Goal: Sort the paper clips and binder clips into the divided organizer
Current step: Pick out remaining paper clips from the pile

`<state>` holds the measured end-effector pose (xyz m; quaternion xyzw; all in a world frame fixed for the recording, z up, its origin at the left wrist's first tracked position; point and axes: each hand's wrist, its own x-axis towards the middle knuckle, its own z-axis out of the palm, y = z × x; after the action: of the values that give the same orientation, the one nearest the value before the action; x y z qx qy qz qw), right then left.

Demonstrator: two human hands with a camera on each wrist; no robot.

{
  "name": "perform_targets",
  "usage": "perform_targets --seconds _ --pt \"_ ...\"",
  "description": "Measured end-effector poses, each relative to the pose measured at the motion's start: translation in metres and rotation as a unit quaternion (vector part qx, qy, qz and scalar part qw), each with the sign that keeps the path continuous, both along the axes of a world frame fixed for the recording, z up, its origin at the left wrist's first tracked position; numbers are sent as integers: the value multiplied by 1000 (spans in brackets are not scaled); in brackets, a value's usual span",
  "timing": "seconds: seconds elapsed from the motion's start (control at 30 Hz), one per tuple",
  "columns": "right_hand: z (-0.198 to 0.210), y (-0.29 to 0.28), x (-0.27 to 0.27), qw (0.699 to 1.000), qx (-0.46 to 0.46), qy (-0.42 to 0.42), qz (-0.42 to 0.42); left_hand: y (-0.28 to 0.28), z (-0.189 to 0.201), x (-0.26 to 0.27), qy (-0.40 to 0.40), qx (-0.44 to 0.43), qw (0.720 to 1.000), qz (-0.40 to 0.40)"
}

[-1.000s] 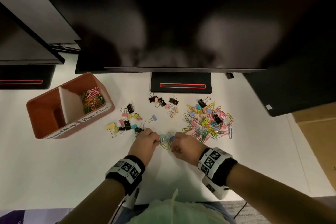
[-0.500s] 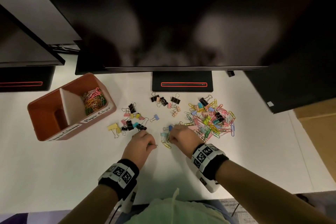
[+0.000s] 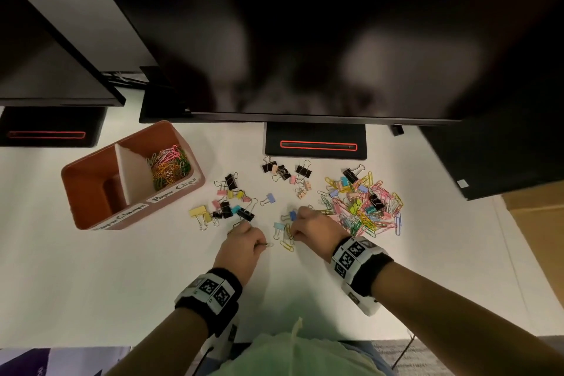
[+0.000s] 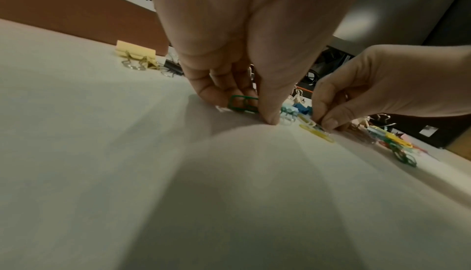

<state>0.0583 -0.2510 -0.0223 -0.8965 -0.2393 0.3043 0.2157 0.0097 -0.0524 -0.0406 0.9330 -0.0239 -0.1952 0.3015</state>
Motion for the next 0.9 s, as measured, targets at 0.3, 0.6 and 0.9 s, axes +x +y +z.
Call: perform_targets --seconds 0.3,0.6,0.9 --pt "3 -10 1 1000 2 1 11 -15 8 -4 -6 -45 991 -129" --pt "8 -6 3 998 -33 -7 51 -30 -1 7 -16 -3 997 -81" --pt "1 2 12 992 7 3 129 -4 -5 -1 -38 -6 996 -84"
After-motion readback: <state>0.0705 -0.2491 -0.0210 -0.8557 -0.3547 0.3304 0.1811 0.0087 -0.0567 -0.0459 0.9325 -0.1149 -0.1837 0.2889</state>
